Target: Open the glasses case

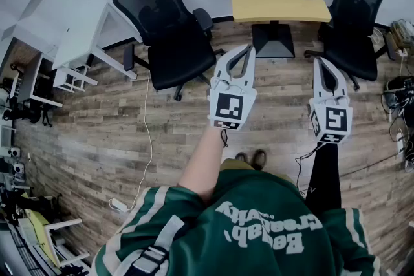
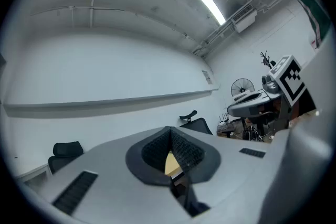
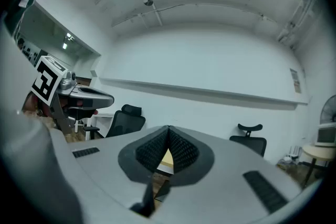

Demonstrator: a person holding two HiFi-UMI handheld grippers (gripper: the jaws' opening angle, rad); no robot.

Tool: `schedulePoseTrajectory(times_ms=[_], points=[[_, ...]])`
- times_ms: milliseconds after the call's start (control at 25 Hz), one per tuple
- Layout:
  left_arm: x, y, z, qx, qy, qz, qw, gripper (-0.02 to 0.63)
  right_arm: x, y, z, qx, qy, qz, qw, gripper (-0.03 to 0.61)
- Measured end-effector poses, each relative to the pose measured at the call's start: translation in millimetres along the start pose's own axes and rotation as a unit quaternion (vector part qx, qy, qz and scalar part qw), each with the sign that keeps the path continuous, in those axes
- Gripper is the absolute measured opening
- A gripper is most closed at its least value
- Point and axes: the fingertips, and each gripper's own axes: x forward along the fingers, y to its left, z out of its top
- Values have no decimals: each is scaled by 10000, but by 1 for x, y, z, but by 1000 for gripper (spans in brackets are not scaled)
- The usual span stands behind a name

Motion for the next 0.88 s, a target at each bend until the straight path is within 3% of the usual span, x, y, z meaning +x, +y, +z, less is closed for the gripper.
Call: schedulePoseTrajectory(times_ms=[640, 880], points=[[6, -9, -1, 12, 19, -106, 9999, 14, -3, -10, -10, 205, -21, -59, 9998, 9], [2, -8, 2, 209, 21, -61, 9998, 14, -2, -9, -11, 304, -106, 14, 9995, 9]])
